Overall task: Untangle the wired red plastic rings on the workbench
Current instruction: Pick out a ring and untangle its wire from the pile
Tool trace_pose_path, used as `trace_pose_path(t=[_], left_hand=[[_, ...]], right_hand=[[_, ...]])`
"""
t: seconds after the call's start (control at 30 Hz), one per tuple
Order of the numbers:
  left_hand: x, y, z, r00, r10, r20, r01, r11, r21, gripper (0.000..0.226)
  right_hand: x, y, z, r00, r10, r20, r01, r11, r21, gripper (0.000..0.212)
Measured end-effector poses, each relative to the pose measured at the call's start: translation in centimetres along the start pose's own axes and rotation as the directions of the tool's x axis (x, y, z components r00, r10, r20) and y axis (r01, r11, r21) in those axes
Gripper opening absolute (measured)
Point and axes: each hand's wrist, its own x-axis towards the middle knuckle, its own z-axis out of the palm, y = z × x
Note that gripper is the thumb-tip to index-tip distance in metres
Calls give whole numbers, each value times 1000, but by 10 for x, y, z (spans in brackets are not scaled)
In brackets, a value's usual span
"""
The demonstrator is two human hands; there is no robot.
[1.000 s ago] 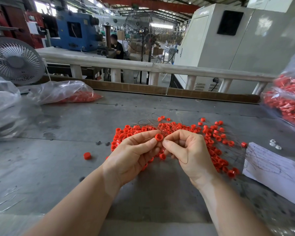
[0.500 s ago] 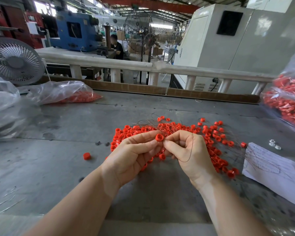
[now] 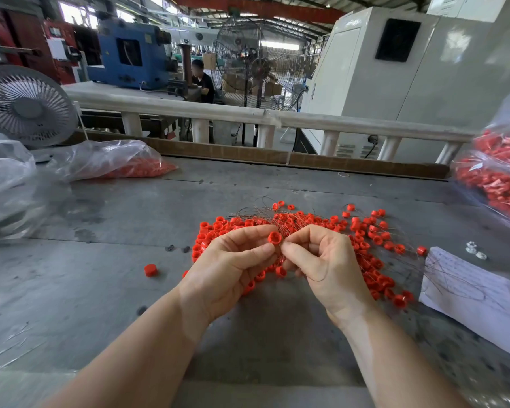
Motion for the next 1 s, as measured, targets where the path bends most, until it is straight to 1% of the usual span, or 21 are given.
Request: trace_pose_path(t=[0.13,0.37,0.67,0.8,0.93,1.0], left_hand=[[-1,0,0,1000,2,6,-2,1000,13,24],[0,3,-2,998,-35,51,37,998,-42,23],[-1,3,-1,998,-51,38,53,997,-62,21],[-1,4,-1,998,-57,35,60,996,-73,21],[0,4,-1,997,-72,32,76,989,-129,22],[0,4,-1,996,-77,37,82,985,-152,22]], right_hand=[[0,0,0,1000,3,0,-3,1000,2,15],[0,0,-1,1000,-15,-1,15,1000,-2,11],[0,0,-1,1000,-27,7,27,1000,-14,11],[0,-1,-2,1000,20,14,-21,999,48,10],[0,-4,-2,997,74,31,-77,988,135,18],[0,-5,-3,994,99,41,-104,979,177,19]])
